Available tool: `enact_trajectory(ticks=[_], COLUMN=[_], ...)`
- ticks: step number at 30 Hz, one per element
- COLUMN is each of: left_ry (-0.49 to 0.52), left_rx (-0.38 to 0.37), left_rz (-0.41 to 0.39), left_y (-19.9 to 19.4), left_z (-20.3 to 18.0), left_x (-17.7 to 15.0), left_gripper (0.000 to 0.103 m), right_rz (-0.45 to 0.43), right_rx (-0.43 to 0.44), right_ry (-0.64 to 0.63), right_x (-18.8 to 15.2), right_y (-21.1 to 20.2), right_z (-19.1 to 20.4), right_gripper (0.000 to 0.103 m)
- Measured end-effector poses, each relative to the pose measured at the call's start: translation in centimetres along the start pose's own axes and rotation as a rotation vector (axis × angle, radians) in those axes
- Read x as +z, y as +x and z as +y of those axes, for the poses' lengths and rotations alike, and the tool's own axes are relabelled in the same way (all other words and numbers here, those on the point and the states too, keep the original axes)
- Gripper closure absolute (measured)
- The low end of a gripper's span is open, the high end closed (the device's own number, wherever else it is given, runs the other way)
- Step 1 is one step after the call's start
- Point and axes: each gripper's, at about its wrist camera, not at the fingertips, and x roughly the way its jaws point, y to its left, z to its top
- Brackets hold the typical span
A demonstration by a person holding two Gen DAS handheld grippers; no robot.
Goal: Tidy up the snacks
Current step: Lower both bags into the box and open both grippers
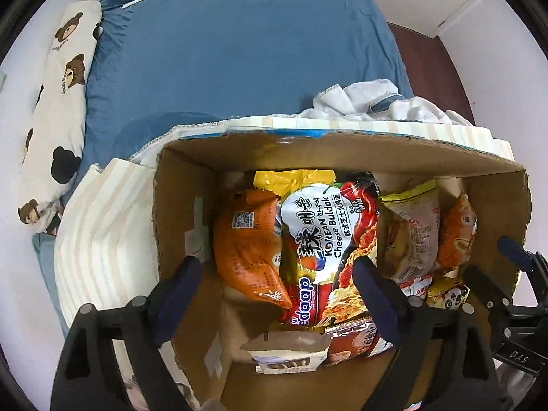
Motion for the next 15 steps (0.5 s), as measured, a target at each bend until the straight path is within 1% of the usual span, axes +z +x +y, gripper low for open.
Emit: enact_trajectory(ticks=[6,8,13,15], left_ry=[-0.012,-0.024,-0.047,-0.052], left_rx=[-0.028,-0.042,-0.033,-0.037], left_rz=[-0.022,-0.042,-0.116,-0.140], left_y=[-0.8,-1.1,-2.6,-3.2], left_z=[-0.3,-0.2,0.0,-0.1], left_x=[-1.0,-1.5,-3.2,-4.1], left_gripper=[0.011,0.011,0.011,0.007], right_rz=[-0.012,-0.016,-0.036,-0.049], right_rx=[-0.007,-0.010,0.002,0.003], right_ry=[0.005,0.007,0.025,0.028], right_x=[-0.6,-0.9,-2.2,-2.9], right_y=[-0.6,-1.0,-2.3,-2.9], right_z=[0.4,0.4,0.3,0.4], right_gripper=[0.006,0.006,0.005,0.005])
